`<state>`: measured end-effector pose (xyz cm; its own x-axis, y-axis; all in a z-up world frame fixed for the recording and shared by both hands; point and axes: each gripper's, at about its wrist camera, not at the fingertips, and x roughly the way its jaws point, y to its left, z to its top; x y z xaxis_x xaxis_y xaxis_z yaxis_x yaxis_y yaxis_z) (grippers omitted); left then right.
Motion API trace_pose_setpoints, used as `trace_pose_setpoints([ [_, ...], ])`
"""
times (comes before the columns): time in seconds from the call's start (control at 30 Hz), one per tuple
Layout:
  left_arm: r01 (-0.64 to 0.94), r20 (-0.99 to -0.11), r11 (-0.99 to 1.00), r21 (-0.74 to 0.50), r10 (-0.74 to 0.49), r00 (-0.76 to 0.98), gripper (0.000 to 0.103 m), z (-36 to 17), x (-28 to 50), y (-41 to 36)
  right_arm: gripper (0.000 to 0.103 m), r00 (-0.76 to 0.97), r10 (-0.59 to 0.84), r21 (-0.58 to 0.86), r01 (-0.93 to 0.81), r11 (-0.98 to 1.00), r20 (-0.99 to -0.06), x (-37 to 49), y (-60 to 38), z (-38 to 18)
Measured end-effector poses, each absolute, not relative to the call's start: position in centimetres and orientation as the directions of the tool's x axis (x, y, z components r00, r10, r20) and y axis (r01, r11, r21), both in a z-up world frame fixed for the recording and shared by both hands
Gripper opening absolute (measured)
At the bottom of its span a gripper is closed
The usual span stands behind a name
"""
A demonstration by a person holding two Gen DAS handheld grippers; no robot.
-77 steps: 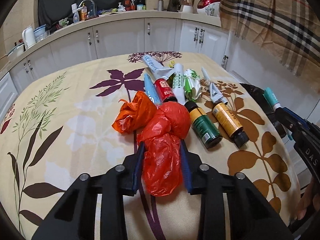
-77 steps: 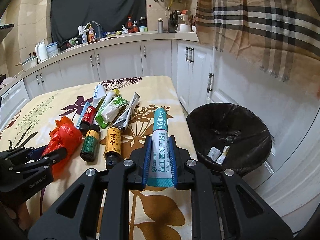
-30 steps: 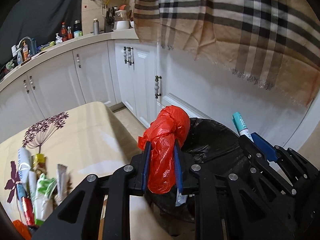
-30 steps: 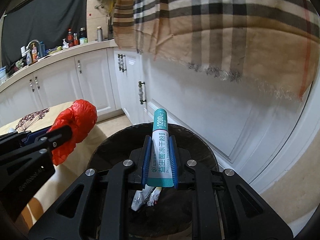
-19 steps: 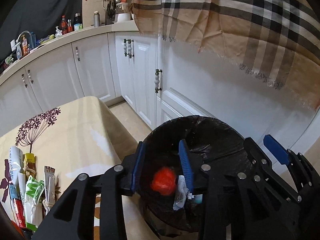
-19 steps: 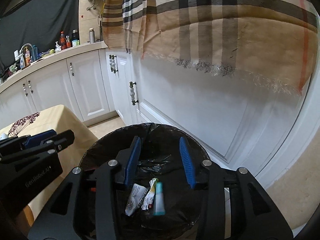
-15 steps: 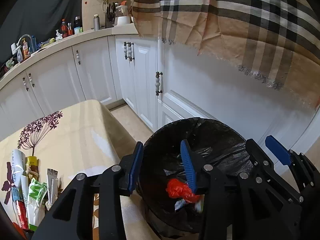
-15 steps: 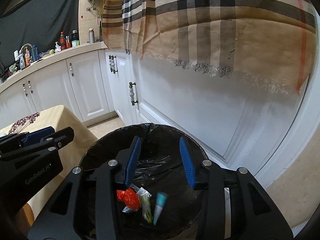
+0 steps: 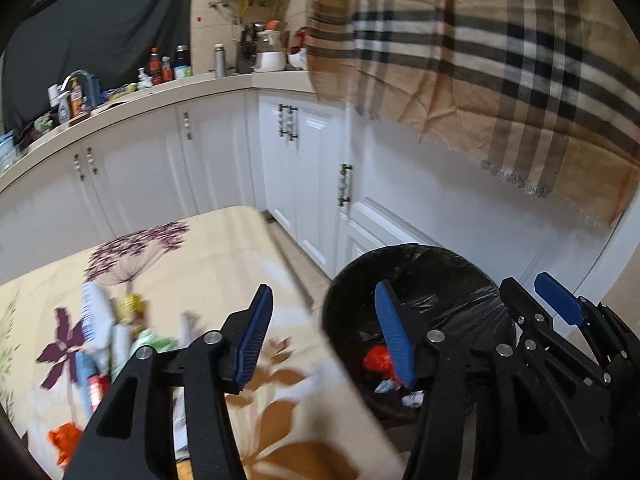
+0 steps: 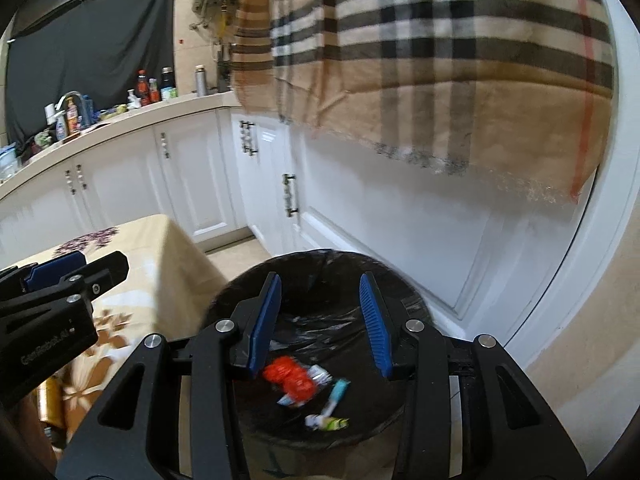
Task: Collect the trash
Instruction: 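Return to the table and grasp the green bottle with the right tool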
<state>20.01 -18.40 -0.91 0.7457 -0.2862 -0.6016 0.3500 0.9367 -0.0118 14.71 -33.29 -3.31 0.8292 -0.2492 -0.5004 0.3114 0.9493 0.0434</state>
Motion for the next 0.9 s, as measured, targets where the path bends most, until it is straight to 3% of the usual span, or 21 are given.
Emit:
trace_pose_setpoints([
  [0.9,-0.02,-0.625,1.0,0.003,0.017,0.781,0.058,-2.5,12.6,2.4,0.041,0.841,0.034,0.002,-0.039,0.999,-0.54,10.7,-16.1,-2.9],
])
